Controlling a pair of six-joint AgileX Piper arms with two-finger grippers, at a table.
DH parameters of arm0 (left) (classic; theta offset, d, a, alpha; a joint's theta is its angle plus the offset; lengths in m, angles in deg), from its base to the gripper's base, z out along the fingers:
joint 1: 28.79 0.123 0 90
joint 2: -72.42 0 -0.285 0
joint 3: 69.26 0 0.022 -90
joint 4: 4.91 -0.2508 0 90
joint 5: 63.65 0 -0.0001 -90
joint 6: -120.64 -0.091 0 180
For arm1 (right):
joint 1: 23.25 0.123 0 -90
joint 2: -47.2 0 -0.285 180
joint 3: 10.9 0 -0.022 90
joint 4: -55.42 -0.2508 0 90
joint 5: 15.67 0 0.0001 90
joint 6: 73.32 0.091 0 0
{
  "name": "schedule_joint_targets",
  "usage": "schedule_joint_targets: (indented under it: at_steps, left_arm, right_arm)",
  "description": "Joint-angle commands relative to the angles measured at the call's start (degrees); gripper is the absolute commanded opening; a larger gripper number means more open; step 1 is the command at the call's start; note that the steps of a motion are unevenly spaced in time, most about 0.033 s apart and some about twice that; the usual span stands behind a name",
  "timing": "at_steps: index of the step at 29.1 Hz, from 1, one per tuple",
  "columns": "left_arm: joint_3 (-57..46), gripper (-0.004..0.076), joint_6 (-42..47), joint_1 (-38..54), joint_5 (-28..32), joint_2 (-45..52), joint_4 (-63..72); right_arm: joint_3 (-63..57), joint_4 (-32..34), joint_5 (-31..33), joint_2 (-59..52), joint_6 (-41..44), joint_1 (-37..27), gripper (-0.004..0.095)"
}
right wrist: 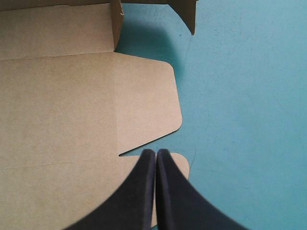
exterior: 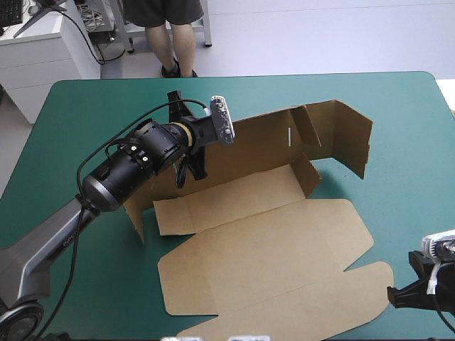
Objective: Fold the box
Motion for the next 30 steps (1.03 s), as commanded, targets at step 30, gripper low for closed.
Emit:
schedule_joint_targets:
  at_steps: [30]
  left_arm:
    - [-30.0,-0.0008,24.9,-6.6,29.4,8.4,-45.9]
  right_arm:
    - [1.7,-1.6,-0.9,0.6,1.6,-0.3,-0.0013]
